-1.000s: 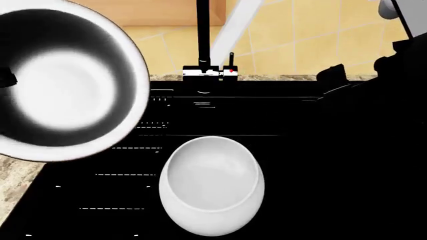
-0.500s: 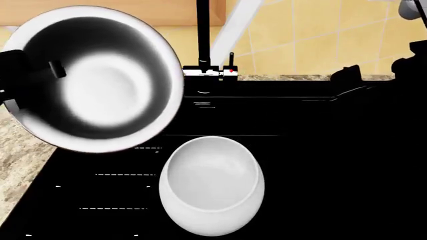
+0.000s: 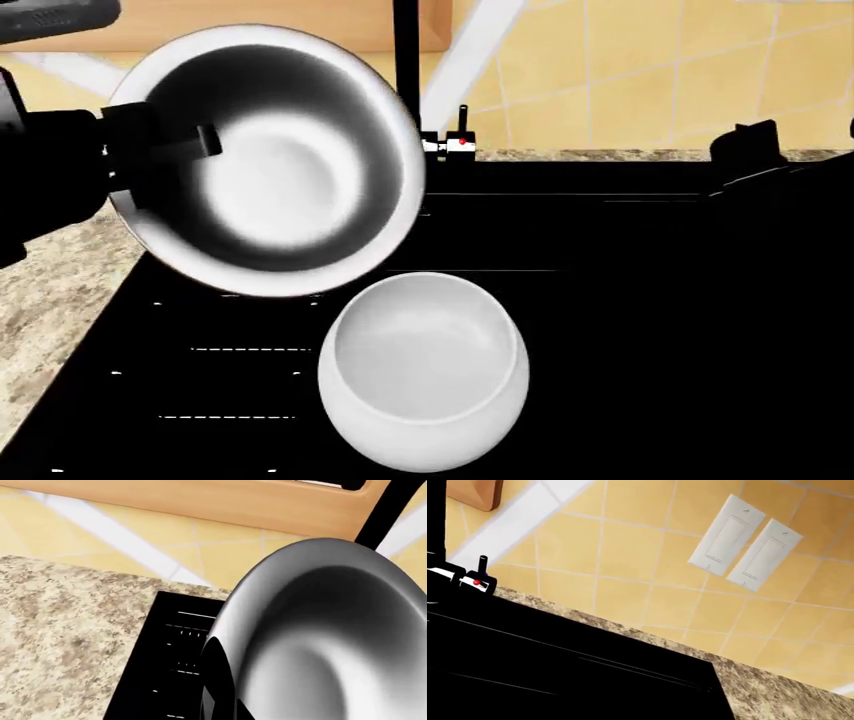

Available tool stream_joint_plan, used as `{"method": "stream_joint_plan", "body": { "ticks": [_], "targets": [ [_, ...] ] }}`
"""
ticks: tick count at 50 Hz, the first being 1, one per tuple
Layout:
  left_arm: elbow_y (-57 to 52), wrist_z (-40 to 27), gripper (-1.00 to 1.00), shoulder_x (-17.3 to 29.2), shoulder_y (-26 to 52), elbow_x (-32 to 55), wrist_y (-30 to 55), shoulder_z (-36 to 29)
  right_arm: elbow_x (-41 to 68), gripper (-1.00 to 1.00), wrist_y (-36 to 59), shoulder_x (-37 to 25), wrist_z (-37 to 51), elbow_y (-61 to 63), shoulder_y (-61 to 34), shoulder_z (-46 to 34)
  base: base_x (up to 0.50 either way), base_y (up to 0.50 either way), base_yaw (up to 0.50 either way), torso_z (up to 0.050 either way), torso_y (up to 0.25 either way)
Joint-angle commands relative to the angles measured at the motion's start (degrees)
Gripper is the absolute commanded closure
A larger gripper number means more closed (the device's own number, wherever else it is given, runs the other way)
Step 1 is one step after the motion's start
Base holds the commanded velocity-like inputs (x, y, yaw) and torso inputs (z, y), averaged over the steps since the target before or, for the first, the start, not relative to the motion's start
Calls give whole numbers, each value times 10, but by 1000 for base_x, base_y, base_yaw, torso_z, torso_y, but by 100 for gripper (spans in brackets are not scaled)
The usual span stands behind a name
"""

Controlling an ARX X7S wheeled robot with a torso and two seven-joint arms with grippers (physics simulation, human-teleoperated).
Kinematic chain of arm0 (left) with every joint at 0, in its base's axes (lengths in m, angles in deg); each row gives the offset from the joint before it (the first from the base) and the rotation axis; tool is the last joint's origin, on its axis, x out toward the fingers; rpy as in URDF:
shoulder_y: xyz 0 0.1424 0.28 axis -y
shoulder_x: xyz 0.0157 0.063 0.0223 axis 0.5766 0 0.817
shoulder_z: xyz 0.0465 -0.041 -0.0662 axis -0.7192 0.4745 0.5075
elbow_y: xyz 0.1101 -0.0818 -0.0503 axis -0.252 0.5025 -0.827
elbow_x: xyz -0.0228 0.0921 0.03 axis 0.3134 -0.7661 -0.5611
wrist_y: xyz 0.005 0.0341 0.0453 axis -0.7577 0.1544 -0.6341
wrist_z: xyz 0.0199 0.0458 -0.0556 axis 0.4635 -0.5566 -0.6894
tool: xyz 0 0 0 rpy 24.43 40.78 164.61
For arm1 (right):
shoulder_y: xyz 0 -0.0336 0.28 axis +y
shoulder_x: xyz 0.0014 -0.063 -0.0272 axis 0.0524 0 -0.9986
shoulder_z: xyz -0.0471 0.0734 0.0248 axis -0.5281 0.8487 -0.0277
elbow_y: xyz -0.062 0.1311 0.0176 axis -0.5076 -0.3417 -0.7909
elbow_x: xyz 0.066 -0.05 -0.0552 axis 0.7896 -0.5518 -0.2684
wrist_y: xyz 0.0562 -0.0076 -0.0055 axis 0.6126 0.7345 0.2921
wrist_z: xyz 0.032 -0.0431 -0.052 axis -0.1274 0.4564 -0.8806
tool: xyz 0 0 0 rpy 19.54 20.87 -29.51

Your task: Stack the bowls in the sink.

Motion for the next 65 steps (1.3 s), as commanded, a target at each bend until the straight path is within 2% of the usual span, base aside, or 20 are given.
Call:
{"method": "stream_joint_plan", "body": {
  "ticks": [1, 24, 65],
  "targets": [
    [9, 1, 100, -20, -6, -16, -19, -4, 4, -100, 5, -2, 3, -2, -5, 1, 0, 0, 0, 0, 0],
    [-8, 4, 100, -62, -75, -18, -123, 3, -7, -100, 2, -5, -1, 0, 8, -1, 0, 0, 0, 0, 0],
    [16, 52, 100, -135, -128, -30, -171, -16, -29, -100, -8, -15, -16, 7, 33, 1, 0, 0, 0, 0, 0]
  ]
}}
